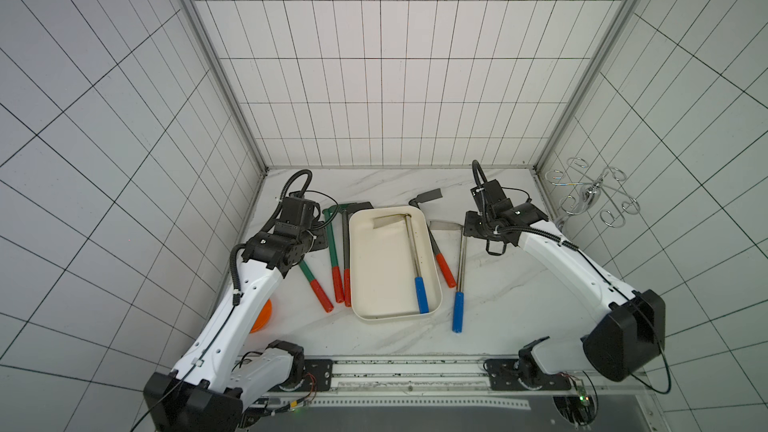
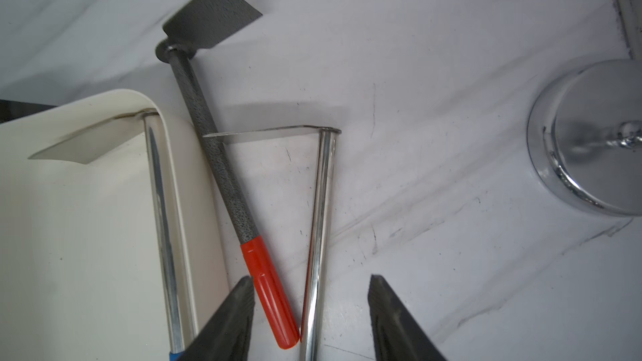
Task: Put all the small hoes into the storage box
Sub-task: Pick up the hoe from the center of the board.
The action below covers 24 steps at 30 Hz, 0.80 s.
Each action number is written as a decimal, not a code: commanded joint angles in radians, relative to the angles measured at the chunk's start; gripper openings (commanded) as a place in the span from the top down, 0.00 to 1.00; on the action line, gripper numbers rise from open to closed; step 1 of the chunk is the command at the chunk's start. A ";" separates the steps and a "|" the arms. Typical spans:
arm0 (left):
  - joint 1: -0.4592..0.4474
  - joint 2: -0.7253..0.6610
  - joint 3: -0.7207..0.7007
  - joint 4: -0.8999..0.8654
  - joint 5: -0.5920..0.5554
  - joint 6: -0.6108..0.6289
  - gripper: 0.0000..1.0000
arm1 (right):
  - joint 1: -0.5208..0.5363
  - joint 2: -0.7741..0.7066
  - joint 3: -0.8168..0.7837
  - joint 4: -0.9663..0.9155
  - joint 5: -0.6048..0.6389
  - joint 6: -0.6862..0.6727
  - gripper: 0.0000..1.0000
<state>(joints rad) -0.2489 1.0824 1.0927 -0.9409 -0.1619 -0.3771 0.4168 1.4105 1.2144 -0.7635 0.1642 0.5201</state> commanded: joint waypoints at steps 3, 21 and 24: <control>-0.006 -0.006 0.010 0.010 0.017 -0.011 0.40 | -0.026 -0.041 -0.136 0.031 -0.067 -0.007 0.47; -0.007 -0.004 0.010 0.021 0.017 0.005 0.40 | -0.059 0.246 -0.149 0.169 -0.118 0.060 0.48; -0.006 -0.014 0.005 0.019 0.013 0.012 0.40 | -0.061 0.291 -0.139 0.182 -0.115 0.066 0.49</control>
<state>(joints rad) -0.2539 1.0828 1.0927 -0.9390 -0.1383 -0.3733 0.3660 1.6741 1.0775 -0.5980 0.0460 0.5610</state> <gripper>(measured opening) 0.601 0.513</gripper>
